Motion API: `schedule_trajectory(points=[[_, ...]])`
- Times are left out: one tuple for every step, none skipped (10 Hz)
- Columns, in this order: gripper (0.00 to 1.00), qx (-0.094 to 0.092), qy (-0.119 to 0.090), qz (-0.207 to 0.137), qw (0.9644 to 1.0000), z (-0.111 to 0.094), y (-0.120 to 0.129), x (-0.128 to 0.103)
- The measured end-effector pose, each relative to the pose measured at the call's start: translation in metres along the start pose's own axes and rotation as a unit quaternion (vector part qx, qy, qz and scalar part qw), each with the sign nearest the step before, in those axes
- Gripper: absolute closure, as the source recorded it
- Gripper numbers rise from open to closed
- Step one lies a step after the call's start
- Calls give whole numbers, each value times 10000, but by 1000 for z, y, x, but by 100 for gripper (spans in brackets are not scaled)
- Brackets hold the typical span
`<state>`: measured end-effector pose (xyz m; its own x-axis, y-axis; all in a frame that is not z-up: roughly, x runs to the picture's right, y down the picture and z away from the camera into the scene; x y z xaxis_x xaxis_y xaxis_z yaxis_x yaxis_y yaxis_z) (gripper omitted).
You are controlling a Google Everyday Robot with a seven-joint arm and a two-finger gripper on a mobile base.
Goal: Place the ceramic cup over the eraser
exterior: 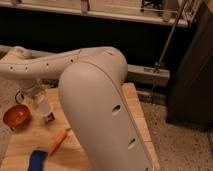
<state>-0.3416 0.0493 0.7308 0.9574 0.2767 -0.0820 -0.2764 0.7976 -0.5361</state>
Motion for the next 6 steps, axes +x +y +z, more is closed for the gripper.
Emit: schedule_trajectory(points=[[100,-56,1,-37,10000,6,4,-1],[94,-106,51,-128,9998,15,10,-3],[86,-85,135,-206,9997,20,13,-2],[77,-52,227,-281,9993,26,16,-1],[65,-31,315,-325,9990,33,18,3],[54,-23,335,-333,9989,39,18,5]])
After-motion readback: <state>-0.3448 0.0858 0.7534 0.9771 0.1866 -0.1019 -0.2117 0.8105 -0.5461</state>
